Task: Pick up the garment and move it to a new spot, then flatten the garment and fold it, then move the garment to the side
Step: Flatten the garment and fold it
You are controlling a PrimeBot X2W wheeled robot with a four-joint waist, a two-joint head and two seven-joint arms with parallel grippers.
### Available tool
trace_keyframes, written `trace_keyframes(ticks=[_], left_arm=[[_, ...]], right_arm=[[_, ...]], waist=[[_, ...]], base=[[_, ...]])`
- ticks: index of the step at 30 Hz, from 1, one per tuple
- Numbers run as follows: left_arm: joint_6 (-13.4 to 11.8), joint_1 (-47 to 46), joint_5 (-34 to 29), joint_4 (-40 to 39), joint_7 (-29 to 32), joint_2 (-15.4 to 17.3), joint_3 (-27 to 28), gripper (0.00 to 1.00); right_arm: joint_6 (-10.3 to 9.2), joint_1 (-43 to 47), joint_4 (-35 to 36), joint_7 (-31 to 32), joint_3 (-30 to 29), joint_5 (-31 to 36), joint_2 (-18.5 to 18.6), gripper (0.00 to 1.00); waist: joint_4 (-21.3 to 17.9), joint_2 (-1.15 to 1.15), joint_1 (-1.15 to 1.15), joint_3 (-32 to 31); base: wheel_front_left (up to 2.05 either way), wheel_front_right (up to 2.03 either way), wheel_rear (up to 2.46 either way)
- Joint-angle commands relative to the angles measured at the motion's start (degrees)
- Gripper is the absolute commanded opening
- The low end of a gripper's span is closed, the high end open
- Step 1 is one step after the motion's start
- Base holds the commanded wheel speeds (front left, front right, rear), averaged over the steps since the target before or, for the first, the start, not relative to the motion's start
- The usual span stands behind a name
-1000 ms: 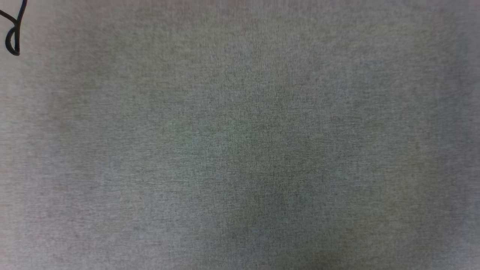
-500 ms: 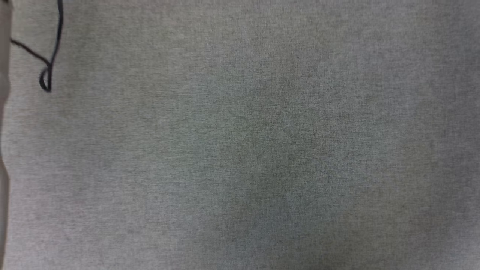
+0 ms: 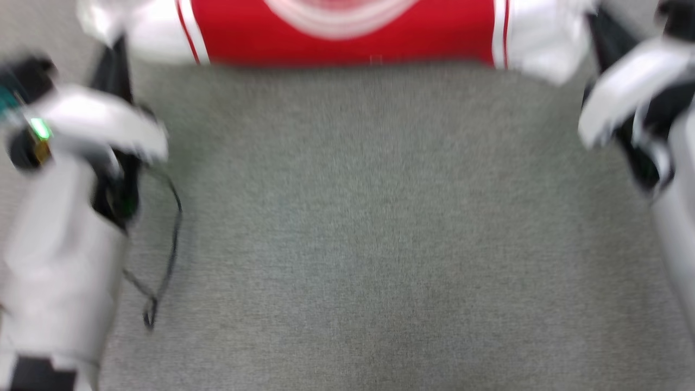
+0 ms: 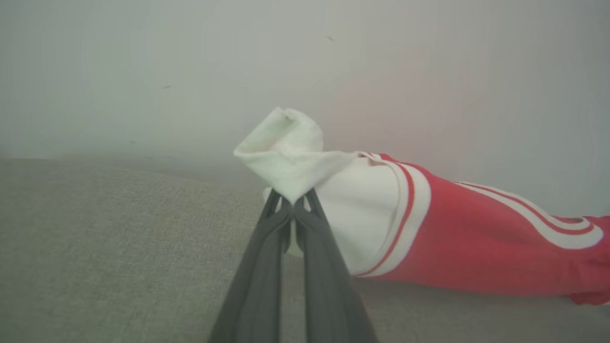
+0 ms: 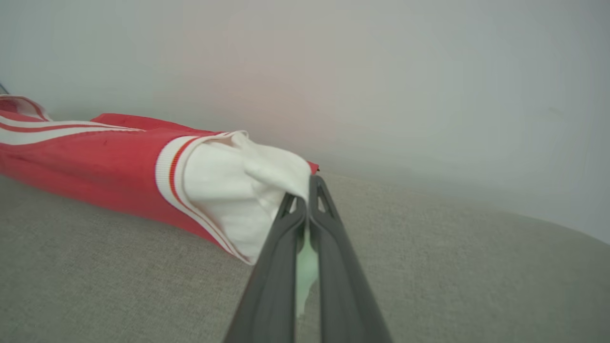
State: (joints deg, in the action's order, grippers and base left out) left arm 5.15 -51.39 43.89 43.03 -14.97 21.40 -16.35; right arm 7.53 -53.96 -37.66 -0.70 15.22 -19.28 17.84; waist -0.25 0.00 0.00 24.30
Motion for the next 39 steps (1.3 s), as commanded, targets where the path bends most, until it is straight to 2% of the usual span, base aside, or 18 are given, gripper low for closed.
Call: trace_keyframes(ticks=[1, 9, 17, 24, 30, 31, 32, 33, 39], left_arm=[[0.1, 2.7, -0.1, -0.6, -0.3, -0.4, 0.4, 0.0], [-1.8, 23.3, -1.9, -5.7, -0.3, -2.3, 1.8, 0.0], [-3.9, 41.2, -1.1, -11.0, 1.0, -2.4, 0.9, 0.0], [-5.9, 51.4, -0.5, -14.7, 2.5, -1.5, 0.1, 0.0], [-8.7, 56.6, -1.3, -17.2, 3.5, -1.2, -0.8, 0.0], [-9.0, 57.0, -1.6, -17.6, 3.6, -1.3, -1.1, 0.0], [-9.3, 57.2, -1.8, -18.0, 3.6, -1.4, -1.3, 0.0], [-9.5, 57.4, -2.0, -18.6, 3.4, -1.4, -1.4, 0.0], [-10.7, 56.3, -3.9, -22.0, 3.5, -1.3, -2.9, 0.0]], right_arm=[[-0.08, 3.5, 1.9, 0.4, -0.3, -1.0, 0.9, 0.0], [-0.08, 26.9, 12.7, 6.6, -2.8, -4.5, 1.8, 0.0], [-0.09, 48.4, 21.5, 12.3, -10.3, -4.5, -1.2, 0.0], [-0.09, 62.7, 26.6, 15.3, -15.9, -2.3, -5.8, 0.0], [-0.09, 69.6, 28.6, 17.3, -15.5, 1.7, -7.0, 0.0], [-0.09, 70.1, 28.8, 17.7, -15.0, 2.0, -7.2, 0.15], [-0.09, 70.4, 28.9, 17.9, -14.5, 2.1, -7.4, 0.48], [-0.08, 70.5, 29.1, 18.2, -13.9, 2.2, -7.3, 1.0], [-0.06, 66.2, 30.7, 17.8, -11.8, 1.0, -6.1, 1.0]], waist=[[0.9, 0.0, 0.0, -5.9], [0.7, 0.0, 0.0, -16.7], [1.3, 0.0, 0.0, -24.9], [1.4, 0.0, 0.0, -27.1], [0.8, 0.0, 0.0, -27.6], [0.8, 0.0, 0.0, -27.6], [0.7, 0.0, 0.0, -27.5], [0.7, 0.0, 0.0, -27.5], [1.7, 0.0, 0.0, -26.2]], base=[[0.0, 0.0, 0.0], [0.0, 0.0, 0.0], [0.0, 0.0, 0.0], [0.0, 0.0, 0.0], [0.0, 0.0, 0.0], [0.0, 0.0, 0.0], [0.0, 0.0, 0.0], [0.0, 0.0, 0.0], [0.0, 0.0, 0.0]])
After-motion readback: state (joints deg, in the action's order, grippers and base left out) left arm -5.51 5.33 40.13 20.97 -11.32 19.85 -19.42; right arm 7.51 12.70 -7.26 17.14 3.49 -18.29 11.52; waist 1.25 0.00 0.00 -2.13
